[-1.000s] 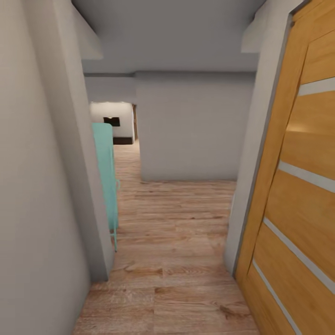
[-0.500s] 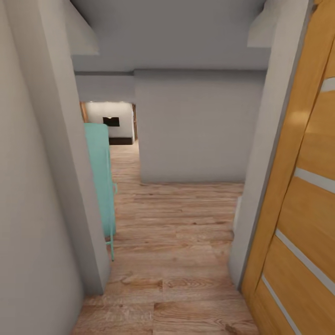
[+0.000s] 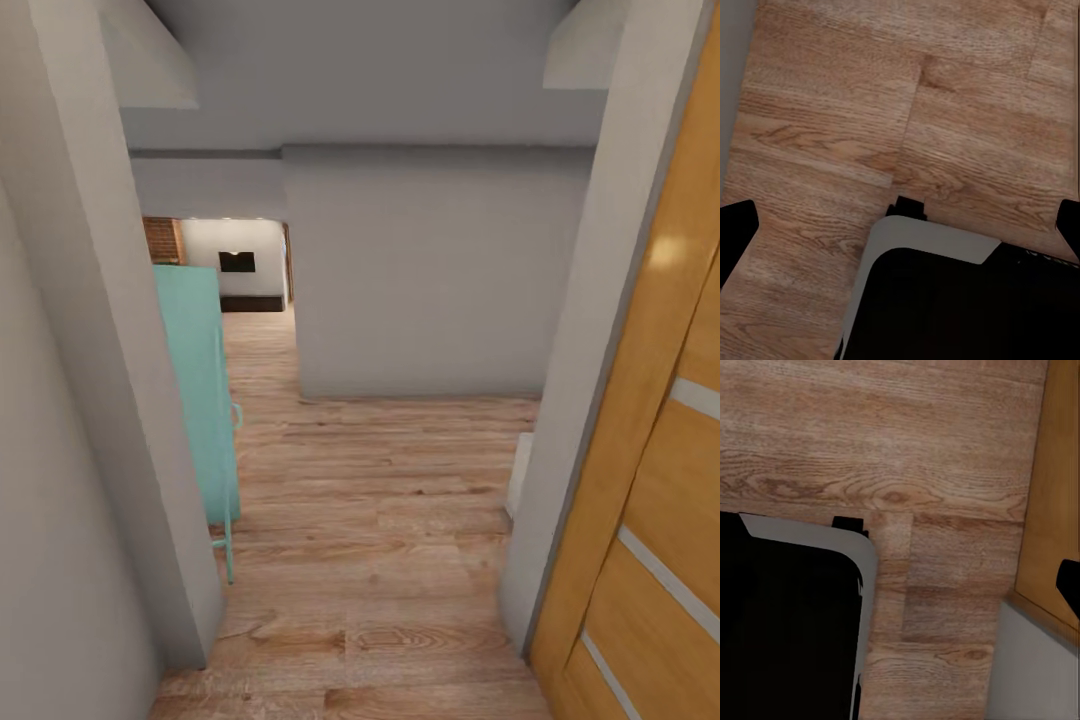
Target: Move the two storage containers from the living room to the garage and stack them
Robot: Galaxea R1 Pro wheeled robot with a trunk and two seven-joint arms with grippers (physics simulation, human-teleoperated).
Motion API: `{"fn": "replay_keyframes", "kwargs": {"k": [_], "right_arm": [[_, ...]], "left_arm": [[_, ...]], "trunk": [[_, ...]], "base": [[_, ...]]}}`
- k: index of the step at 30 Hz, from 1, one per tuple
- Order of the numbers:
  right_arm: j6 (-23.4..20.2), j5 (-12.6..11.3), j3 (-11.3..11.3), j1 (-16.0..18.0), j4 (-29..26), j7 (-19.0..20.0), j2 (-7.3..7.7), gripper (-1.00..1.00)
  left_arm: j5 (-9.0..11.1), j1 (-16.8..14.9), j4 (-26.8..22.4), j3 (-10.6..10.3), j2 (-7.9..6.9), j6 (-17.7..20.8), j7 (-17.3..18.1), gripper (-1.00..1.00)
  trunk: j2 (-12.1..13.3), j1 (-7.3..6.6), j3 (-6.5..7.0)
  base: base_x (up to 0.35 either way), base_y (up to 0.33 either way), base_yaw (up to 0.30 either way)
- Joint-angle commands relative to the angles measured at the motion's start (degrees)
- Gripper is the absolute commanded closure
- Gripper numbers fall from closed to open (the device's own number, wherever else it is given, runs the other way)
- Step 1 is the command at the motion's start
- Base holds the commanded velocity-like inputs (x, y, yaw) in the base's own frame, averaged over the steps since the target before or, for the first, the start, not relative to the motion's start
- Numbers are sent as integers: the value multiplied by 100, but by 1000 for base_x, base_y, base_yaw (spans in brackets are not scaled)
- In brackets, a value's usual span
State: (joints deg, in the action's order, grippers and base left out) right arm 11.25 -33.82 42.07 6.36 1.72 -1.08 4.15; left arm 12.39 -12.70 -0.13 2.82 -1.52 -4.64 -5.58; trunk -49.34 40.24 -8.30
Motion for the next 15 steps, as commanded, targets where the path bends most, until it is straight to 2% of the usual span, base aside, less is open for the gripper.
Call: {"fn": "replay_keyframes", "kwargs": {"k": [1,15], "right_arm": [[24,-28,46,6,13,-6,-3,-100],[26,-28,39,6,13,-6,-8,-100]], "left_arm": [[9,-5,5,26,1,-19,-5,-100],[9,-5,5,26,9,-19,-5,-100]], "trunk": [[-5,4,-8],[-5,4,-8]], "base": [[321,-2,0],[321,0,0]]}}
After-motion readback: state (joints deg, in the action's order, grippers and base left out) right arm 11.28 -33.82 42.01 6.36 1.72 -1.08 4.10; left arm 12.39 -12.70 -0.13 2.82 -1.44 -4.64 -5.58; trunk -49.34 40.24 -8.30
